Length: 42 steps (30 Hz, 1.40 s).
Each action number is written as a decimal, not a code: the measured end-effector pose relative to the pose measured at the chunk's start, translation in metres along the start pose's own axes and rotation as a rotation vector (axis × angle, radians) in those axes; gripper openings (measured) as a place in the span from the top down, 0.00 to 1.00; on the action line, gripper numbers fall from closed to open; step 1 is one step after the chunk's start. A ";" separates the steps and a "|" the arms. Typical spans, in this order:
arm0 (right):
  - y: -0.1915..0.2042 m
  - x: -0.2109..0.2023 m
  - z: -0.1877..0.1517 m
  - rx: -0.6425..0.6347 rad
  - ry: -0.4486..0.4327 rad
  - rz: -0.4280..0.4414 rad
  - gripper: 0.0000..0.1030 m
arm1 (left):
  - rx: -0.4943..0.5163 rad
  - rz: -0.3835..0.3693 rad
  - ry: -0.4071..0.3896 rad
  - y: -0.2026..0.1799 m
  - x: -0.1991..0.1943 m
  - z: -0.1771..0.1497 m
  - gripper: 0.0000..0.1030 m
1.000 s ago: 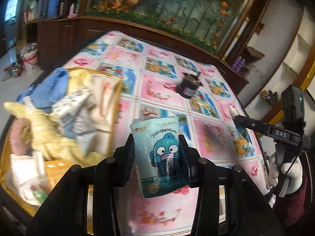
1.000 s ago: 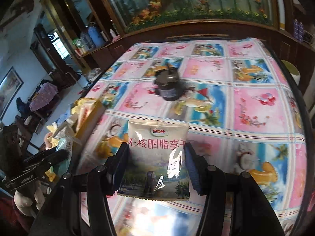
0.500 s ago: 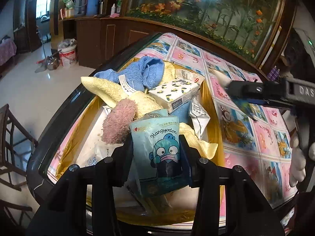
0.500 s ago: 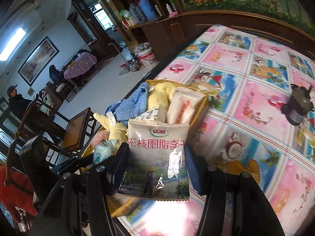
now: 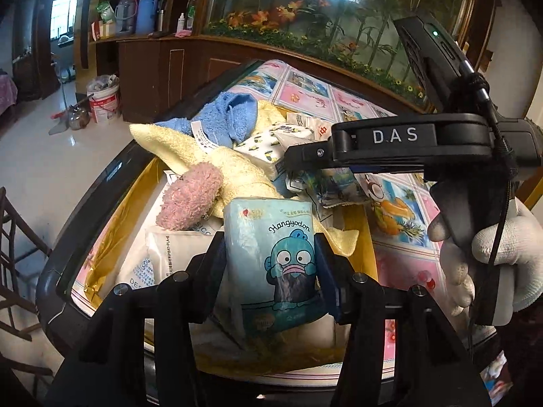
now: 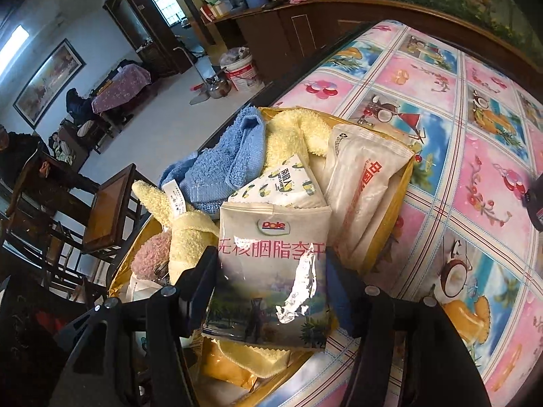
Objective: Organize soft objects
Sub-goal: 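Carry the Hangyodon pack and Dole bag over the tray with both tools, then lower both packs into the tray and open both tools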
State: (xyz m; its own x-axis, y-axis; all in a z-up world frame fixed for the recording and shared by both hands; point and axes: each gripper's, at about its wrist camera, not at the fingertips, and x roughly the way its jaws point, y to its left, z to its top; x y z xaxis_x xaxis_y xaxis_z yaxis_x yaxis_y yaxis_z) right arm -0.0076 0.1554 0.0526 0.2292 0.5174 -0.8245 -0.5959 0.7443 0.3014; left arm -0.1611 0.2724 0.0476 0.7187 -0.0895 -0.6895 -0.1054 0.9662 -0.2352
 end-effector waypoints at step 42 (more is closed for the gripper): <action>-0.015 -0.096 -0.136 -0.039 -0.337 -0.167 0.28 | 0.010 0.396 -0.231 -0.066 -0.047 -0.005 0.00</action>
State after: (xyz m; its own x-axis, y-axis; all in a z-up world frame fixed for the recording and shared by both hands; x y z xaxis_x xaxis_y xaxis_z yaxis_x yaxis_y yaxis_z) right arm -0.1253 0.0372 0.0622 0.5620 0.5050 -0.6551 -0.5563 0.8169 0.1525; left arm -0.1911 0.2113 0.0922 0.7591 0.3419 -0.5539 -0.3966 0.9177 0.0231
